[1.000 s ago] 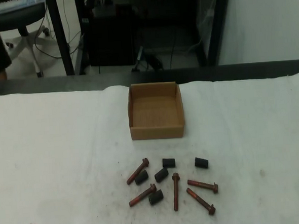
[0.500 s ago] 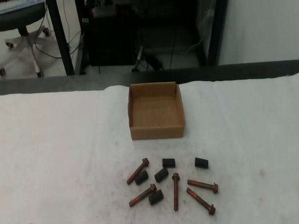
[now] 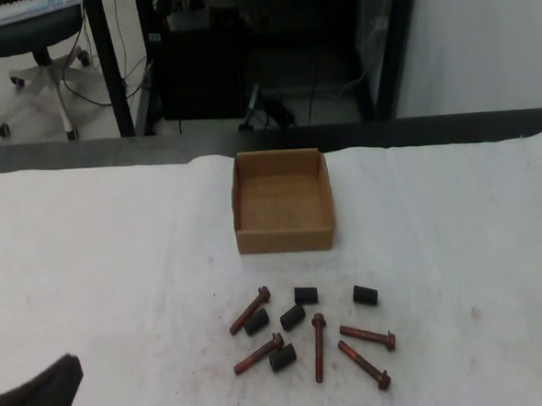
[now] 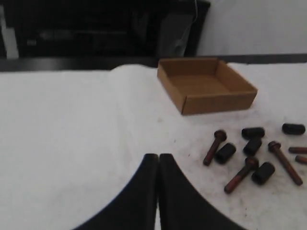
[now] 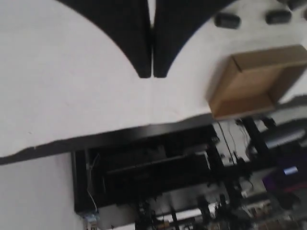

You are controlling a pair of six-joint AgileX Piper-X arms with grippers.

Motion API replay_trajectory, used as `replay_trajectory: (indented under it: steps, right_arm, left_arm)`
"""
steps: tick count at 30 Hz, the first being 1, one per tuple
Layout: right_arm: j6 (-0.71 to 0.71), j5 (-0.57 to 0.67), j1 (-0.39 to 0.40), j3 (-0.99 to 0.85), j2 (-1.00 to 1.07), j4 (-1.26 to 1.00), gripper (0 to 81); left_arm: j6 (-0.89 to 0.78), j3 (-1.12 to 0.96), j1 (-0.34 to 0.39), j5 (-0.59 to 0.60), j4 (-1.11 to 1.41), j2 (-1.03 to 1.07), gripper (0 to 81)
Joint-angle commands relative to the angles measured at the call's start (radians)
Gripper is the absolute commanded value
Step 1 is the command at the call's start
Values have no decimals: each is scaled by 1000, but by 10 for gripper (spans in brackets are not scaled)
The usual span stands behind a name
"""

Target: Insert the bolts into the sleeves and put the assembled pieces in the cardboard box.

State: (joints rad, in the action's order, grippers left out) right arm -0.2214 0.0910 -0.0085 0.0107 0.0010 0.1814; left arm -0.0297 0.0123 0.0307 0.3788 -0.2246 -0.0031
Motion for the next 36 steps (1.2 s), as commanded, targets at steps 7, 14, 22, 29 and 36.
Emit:
replay_trajectory:
  steps: [7,14,22,29,36]
  right_arm:
    - [-153,17,-2,-11,-1,-201,8]
    - [-201,141,-2,-11,-1,-217,8]
    - [-266,428,-2,-11,106,-205,8]
    - [-135,569,-2,-231,522,-207,8]
    - [184,548,45,-595,967,52,8]
  left_arm:
    - [-38,-12,-2,110,58,3,3]
    - [-289,-12,-2,153,126,3,3]
    - [-364,-67,-2,187,181,107,3]
    - [-173,-335,4,324,123,565,3]
    - [104,-734,119,266,-252,1041,3]
